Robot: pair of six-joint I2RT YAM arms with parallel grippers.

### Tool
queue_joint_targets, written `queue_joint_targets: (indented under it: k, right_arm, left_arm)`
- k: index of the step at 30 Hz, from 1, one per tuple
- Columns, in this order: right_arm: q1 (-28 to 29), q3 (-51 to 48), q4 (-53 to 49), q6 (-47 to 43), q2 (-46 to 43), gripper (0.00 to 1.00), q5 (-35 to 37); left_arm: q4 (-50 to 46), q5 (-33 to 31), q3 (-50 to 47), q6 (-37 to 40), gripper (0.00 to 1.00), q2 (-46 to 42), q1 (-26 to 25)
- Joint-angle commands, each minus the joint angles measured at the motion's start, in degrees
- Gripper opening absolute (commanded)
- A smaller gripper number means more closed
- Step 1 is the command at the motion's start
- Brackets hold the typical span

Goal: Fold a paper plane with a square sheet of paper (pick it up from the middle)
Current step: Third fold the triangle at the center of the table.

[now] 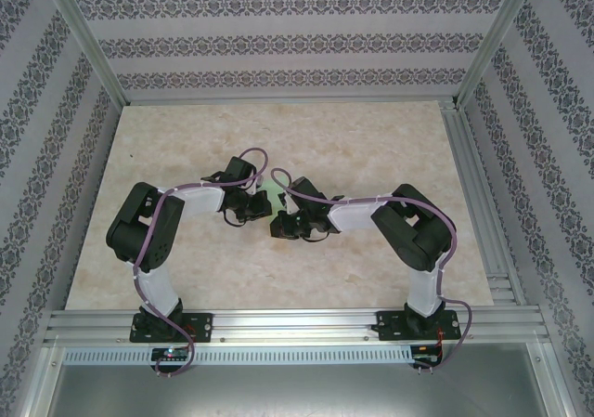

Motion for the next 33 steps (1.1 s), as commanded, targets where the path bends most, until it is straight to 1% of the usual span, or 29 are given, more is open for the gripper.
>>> queue_joint_targets:
  k: [1,6,11,14,18,22,27,29,33]
  right_arm:
    - [0.69,0.95,-5.03,-1.90,1.58,0.11,2.79]
    - [0.71,2.22,-6.19,-2.55,1.67,0.11,3.40]
    - [-0.05,1.34,-1.10,-1.40,-3.20,0.13,2.27]
    - [-1.27,0.88,0.54,-0.64,-4.01,0.13,2.24]
    - [-1.72,2.57,-3.00,-2.08,-1.33,0.10,3.13]
    - [-1.72,3.60,-4.54,-2.53,0.41,0.10,3.60]
    - [-1.90,5.60,-9.93,-2.67,2.94,0.09,7.12]
    - [-1.99,5.95,-10.08,-2.56,2.55,0.09,7.19]
    - [-2.45,6.84,-8.80,-2.46,-1.12,0.09,6.56]
  left_arm:
    - [-2.31,-3.52,-0.34,1.16,0.08,2.58,-0.34]
    - [-2.51,-3.65,-0.40,1.12,0.08,2.32,-0.32]
    - [-2.59,-3.65,-0.38,1.12,0.08,2.29,-0.36]
    - [-2.68,-3.63,-0.33,1.16,0.08,2.29,-0.32]
    - [-2.86,-3.58,-0.09,1.29,0.08,2.34,-0.32]
    - [-2.74,-3.49,-0.23,1.29,0.08,2.35,-0.36]
    - [-2.64,-3.50,-0.33,1.20,0.08,2.36,-0.38]
    - [-2.82,-3.55,-0.20,1.29,0.08,2.33,-0.33]
    - [-2.90,-3.64,-0.14,1.38,0.08,2.31,-0.33]
